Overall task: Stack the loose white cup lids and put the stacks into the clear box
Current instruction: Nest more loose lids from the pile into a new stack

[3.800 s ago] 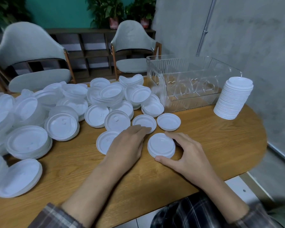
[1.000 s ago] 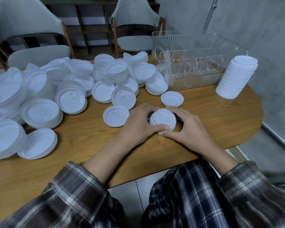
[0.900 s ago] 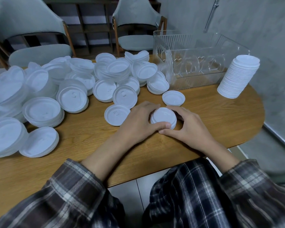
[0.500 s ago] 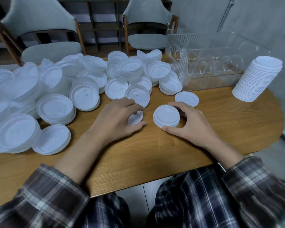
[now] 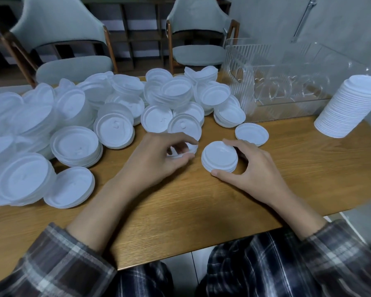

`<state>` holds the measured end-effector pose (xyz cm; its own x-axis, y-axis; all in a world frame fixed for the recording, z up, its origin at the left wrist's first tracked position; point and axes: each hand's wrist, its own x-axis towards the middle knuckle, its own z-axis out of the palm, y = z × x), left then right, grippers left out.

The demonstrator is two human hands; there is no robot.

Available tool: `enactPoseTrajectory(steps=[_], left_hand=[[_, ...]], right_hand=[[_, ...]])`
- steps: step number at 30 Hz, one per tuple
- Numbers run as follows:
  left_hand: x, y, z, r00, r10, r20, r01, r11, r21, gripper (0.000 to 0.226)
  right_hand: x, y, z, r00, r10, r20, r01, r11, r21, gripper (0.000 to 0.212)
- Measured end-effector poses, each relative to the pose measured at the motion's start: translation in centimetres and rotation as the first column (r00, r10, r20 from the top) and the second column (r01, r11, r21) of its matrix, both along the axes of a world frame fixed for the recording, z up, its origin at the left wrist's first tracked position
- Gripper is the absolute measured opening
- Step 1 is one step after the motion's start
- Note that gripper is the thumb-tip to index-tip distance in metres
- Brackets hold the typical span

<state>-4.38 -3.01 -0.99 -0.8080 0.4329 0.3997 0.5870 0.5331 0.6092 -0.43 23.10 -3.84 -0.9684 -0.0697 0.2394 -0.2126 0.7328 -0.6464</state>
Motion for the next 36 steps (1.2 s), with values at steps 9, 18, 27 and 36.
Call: enactPoseTrajectory(steps=[9, 18, 27, 36], left_hand=[[0.0, -0.1, 1.9, 0.904, -0.183, 0.386, -0.037, 0.866, 0.498, 0.049], [0.5, 1.6, 0.2, 0.802, -0.184, 0.569, -0.132, 0.874, 0.468, 0.041], [0.6, 2.5, -1.6, 0.936, 0.055, 0.349, -0.099, 0.989, 0.111, 0.041], [0.8, 3.3, -1.9, 0.972, 0.037, 0.230, -0.063, 0.992, 0.107, 0.055]], right_hand=[[0.4, -0.8, -0.4, 1.000, 0.014, -0.028, -0.014, 1.000, 0.000, 0.079], [0.3, -0.8, -0.5, 0.997, 0.074, -0.023, -0.075, 0.997, -0.028, 0.089], [0.4, -0.8, -0.6, 0.998, 0.058, -0.040, -0.057, 0.998, 0.029, 0.093], [0.2, -0.9, -0.7, 0.998, 0.057, -0.021, -0.055, 0.996, 0.068, 0.110]])
